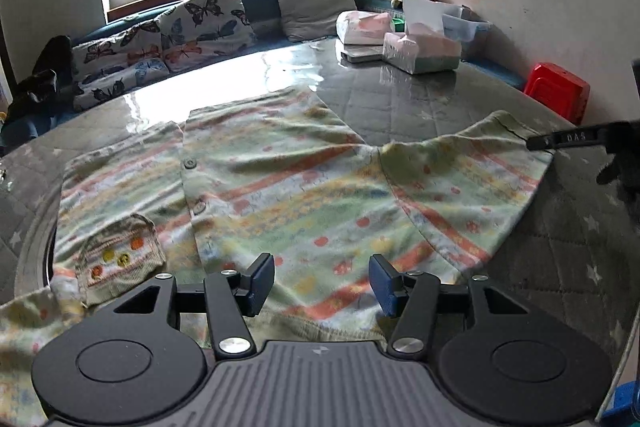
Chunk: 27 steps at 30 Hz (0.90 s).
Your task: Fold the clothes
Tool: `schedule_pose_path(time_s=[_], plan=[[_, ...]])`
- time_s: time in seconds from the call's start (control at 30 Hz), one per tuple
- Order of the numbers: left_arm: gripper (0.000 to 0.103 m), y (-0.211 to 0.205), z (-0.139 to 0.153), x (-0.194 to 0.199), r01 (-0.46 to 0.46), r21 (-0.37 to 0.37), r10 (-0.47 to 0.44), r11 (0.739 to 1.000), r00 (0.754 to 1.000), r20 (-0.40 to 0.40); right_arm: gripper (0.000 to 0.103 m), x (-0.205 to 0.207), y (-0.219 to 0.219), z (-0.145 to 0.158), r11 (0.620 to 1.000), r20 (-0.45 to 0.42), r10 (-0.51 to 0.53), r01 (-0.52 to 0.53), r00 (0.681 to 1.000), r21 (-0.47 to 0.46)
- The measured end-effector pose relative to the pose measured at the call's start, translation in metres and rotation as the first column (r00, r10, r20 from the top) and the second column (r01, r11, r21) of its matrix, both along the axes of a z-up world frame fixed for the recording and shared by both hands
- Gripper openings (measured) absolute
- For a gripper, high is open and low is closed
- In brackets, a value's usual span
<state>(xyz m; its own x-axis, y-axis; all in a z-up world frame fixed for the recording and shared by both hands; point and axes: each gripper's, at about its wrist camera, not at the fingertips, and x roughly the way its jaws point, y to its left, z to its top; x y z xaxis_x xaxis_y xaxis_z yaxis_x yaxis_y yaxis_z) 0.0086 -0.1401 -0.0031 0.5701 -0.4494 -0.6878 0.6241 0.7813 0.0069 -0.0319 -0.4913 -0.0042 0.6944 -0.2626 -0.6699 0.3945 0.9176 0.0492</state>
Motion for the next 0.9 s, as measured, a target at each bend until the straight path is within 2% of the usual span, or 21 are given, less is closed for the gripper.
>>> schedule_pose_path(time_s=[0.2, 0.3, 0.8, 0.9], plan=[[0.058, -0.003, 0.004, 0.004, -0.014, -0.022, 0.014, 1.0, 1.0, -0.006, 0.048, -0.004, 0.001, 0.002, 0.998, 0.04, -0.061, 0.061, 0.997, -0.009], [0.058, -0.003, 0.004, 0.007, -0.024, -0.032, 0.023, 0.999, 1.0, -0.016, 0.049, -0.004, -0.004, -0.001, 0.996, 0.032, -0.086, 0.087, 0.996, -0.003], [0.058, -0.013, -0.001, 0.006, -0.022, -0.031, 0.02, 0.999, 0.999, -0.041, 0.049, -0.005, -0.009, -0.005, 0.995, 0.024, -0.096, 0.096, 0.995, -0.002], [0.059, -0.015, -0.001, 0.007, -0.024, -0.032, 0.023, 0.999, 0.999, -0.047, 0.045, -0.008, -0.008, -0.005, 0.996, 0.035, -0.092, 0.091, 0.995, 0.024]])
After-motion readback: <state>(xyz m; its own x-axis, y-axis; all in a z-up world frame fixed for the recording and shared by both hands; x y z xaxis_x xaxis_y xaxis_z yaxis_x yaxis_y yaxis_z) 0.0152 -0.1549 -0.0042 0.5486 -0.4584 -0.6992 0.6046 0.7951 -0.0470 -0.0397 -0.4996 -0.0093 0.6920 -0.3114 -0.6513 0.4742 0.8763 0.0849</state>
